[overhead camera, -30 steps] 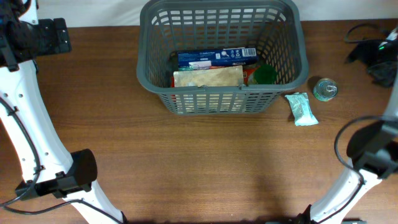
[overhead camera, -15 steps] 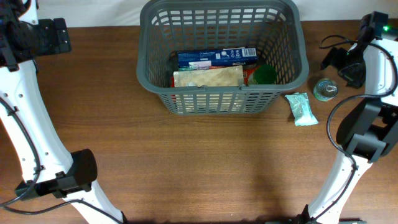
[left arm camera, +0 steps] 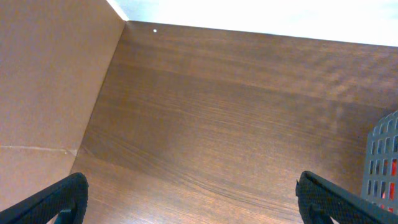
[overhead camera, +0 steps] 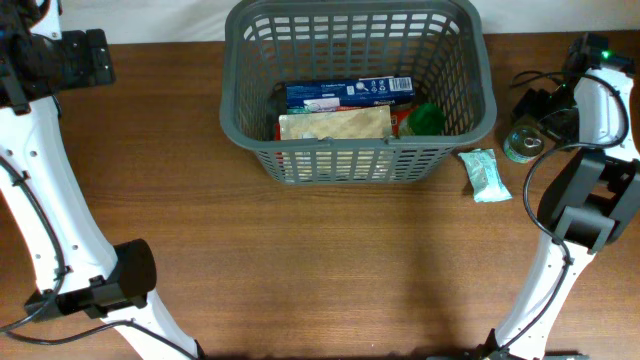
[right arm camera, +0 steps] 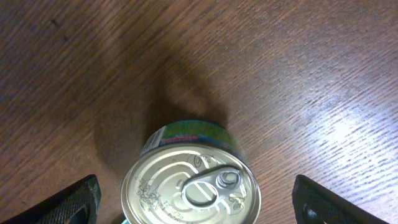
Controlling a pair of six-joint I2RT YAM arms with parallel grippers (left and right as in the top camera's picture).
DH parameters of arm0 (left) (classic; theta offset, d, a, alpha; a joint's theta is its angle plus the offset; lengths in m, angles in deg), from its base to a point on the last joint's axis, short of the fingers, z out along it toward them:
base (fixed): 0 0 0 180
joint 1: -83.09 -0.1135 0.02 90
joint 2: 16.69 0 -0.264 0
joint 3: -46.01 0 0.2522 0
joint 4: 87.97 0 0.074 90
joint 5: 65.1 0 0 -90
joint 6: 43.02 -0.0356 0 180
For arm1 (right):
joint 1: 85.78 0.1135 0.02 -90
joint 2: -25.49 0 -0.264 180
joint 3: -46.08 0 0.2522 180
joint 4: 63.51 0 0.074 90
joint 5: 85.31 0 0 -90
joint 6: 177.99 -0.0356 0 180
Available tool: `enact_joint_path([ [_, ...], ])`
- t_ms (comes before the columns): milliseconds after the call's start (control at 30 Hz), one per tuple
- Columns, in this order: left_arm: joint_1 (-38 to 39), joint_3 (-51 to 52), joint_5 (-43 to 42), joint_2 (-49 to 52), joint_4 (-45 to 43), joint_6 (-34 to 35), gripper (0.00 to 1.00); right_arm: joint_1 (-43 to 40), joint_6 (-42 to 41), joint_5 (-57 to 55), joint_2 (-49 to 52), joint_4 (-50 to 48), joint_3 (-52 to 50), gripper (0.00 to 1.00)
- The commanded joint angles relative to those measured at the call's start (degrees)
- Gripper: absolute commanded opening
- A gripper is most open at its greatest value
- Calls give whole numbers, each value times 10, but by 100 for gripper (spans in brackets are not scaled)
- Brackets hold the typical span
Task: Pack container
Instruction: 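Grasp the tuna can with the right gripper and lift it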
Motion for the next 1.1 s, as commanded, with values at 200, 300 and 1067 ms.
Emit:
enact_joint_path([
  [200, -3, 2, -6, 2, 1, 5, 99, 6, -5, -7, 10, -10, -14, 97],
  [300, -3, 2, -6, 2, 1, 5, 99, 12, -5, -7, 10, -18, -27, 97],
  [1067, -3, 2, -6, 2, 1, 5, 99, 16, -5, -7, 10, -71, -103, 97],
])
